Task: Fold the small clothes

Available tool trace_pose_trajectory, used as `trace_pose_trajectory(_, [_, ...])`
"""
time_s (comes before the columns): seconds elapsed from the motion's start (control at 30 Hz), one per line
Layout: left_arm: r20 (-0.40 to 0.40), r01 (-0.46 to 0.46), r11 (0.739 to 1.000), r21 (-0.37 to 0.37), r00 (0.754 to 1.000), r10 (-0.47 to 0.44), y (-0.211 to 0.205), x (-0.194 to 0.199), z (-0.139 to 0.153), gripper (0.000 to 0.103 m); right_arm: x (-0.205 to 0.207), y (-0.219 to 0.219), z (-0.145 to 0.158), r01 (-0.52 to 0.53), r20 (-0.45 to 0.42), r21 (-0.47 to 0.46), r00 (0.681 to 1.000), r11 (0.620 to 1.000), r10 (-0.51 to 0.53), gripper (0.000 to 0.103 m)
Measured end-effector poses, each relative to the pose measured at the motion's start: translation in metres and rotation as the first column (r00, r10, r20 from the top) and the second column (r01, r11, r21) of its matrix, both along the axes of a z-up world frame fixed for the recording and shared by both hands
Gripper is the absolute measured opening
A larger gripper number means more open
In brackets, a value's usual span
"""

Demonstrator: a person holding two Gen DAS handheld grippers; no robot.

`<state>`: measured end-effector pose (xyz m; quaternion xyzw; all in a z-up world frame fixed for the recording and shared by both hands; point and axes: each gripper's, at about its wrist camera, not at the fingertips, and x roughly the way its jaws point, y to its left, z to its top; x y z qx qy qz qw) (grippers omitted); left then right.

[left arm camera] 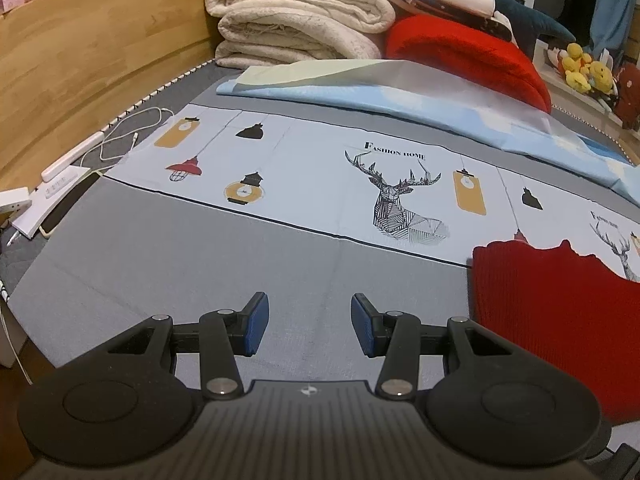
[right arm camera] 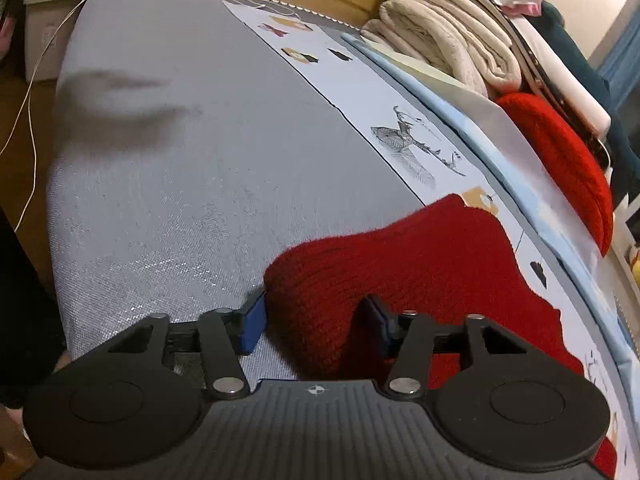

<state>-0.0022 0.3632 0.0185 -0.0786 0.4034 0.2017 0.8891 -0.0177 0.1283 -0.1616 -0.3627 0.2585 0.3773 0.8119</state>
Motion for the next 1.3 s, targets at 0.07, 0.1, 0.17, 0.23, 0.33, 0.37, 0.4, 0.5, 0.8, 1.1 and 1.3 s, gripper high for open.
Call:
trace_pose_trajectory(0.07, [-0.001, 0.001, 1.0, -0.002, 1.0, -0.001, -0.002, 0.002, 0.0, 0.05, 0.003, -0.003, 0.006, -0.008, -0.018, 0.02, 1.0, 1.0, 0.008, 0.022])
trace_pose_trajectory(0.1, [-0.004, 0.001, 1.0, -0.002, 1.0, -0.001, -0.004, 0.002, 0.0, 0.05, 0.005, -0.005, 0.011, -0.001, -0.026, 0.045, 1.0, 0.999, 0.002, 0.02])
trace_pose_trajectory(0.17, [-0.004, 0.001, 1.0, -0.001, 1.0, -0.001, -0.009, 0.005, 0.001, 0.05, 0.012, -0.015, 0.033, 0.046, -0.047, 0.149, 0.998, 0.988, -0.04, 0.018])
trace_pose_trajectory(0.23, [-0.002, 0.001, 1.0, -0.007, 1.0, -0.001, -0.015, 0.008, 0.003, 0.05, 0.024, -0.034, 0.062, 0.131, -0.075, 0.296, 0.991, 0.946, -0.114, 0.017])
trace_pose_trajectory(0.33, [-0.003, 0.011, 1.0, -0.023, 1.0, -0.011, -0.03, 0.017, 0.004, 0.05, 0.048, -0.088, 0.109, 0.31, -0.159, 0.513, 0.951, 0.8, -0.266, 0.017])
trace_pose_trajectory(0.37, [0.0, 0.017, 0.999, -0.029, 1.0, -0.017, -0.036, 0.021, 0.005, 0.05, 0.055, -0.114, 0.124, 0.371, -0.182, 0.573, 0.927, 0.731, -0.328, 0.017])
trace_pose_trajectory(0.4, [0.004, 0.024, 0.999, -0.036, 1.0, -0.023, -0.044, 0.025, 0.006, 0.05, 0.059, -0.14, 0.135, 0.42, -0.202, 0.616, 0.902, 0.667, -0.382, 0.017])
trace_pose_trajectory(0.5, [0.022, 0.046, 0.996, -0.072, 0.999, -0.045, -0.07, 0.041, 0.008, 0.05, 0.063, -0.227, 0.152, 0.553, -0.273, 0.689, 0.797, 0.469, -0.539, 0.016])
trace_pose_trajectory(0.8, [0.013, 0.19, 0.976, -0.105, 0.982, -0.19, -0.176, 0.089, -0.006, 0.05, 0.068, -0.452, 0.064, 0.978, -0.715, 0.199, 0.099, -0.066, -0.692, 0.023])
trace_pose_trajectory(1.1, [-0.041, 0.236, 0.968, -0.083, 0.97, -0.24, -0.213, 0.105, -0.024, 0.05, 0.094, -0.476, 0.114, 0.905, -0.653, 0.398, 0.394, 0.149, -0.647, 0.051])
trace_pose_trajectory(1.3, [-0.062, 0.226, 0.969, -0.096, 0.971, -0.233, -0.212, 0.108, -0.03, 0.05, 0.16, -0.458, 0.083, 0.9, -0.711, 0.292, 0.431, 0.323, -0.557, 0.06])
